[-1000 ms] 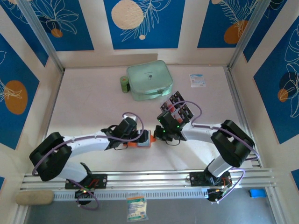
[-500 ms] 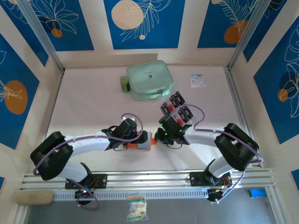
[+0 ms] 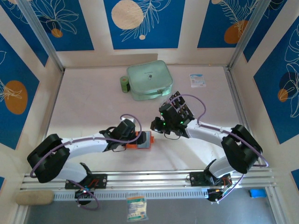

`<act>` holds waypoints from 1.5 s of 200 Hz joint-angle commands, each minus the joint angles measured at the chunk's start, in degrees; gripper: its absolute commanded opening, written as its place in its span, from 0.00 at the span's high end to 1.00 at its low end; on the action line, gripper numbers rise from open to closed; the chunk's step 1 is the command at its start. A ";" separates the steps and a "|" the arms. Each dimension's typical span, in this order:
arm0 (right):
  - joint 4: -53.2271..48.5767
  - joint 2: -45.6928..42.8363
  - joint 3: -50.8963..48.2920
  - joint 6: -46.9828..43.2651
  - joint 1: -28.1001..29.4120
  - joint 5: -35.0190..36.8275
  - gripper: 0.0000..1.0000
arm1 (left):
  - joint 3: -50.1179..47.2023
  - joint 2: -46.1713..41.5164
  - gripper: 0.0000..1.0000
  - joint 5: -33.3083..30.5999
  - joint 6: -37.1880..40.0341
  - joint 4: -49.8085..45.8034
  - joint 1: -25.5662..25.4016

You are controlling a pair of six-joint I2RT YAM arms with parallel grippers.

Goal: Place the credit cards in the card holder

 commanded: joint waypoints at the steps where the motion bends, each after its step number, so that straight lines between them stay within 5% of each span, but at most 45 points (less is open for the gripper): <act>1: -0.38 2.87 2.25 -1.49 -0.07 -3.31 1.00 | -0.36 -0.96 0.03 -0.96 1.47 0.58 0.36; 184: 5.24 16.10 1.94 -0.24 0.45 -9.91 1.00 | -2.24 -1.83 0.09 -1.04 3.21 0.23 0.37; 300: 0.16 9.60 2.30 -3.60 1.42 -6.22 1.00 | -3.31 -1.73 0.09 -1.20 2.39 1.21 0.27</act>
